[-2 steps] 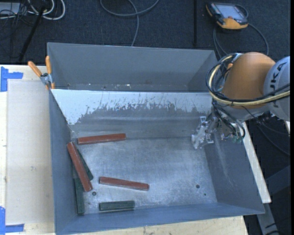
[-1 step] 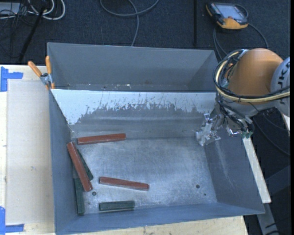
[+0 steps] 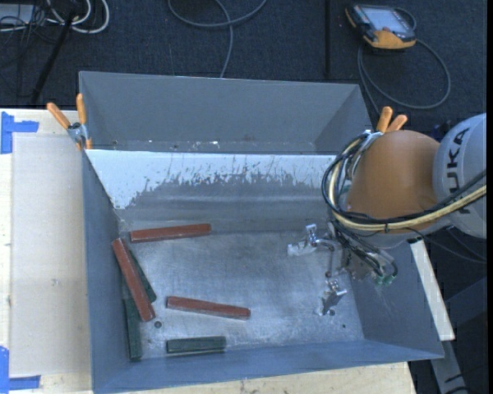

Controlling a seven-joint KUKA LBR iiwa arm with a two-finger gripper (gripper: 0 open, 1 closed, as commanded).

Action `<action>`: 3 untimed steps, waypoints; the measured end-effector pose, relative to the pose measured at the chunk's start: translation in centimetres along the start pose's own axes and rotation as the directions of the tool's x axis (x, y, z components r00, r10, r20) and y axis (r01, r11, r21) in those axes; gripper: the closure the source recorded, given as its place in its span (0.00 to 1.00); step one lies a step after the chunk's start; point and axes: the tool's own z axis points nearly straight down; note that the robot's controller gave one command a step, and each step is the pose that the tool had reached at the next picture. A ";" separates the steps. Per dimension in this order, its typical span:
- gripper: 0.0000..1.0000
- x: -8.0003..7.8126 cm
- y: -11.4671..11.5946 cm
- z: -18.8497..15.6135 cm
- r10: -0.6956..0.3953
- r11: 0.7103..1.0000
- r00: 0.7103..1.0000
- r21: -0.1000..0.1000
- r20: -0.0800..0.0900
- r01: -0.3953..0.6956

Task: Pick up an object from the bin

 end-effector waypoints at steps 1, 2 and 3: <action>0.00 0.0 0.0 0.0 -0.001 1.000 1.000 0.000 0.000 0.001; 0.00 -2.2 2.6 4.0 -0.076 0.997 0.997 0.003 0.004 0.076; 0.00 -3.2 6.9 5.7 -0.027 1.000 1.000 0.000 -0.002 0.027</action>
Offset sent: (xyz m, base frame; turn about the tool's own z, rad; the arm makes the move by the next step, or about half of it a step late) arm 0.0276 0.0621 -0.0809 -0.1577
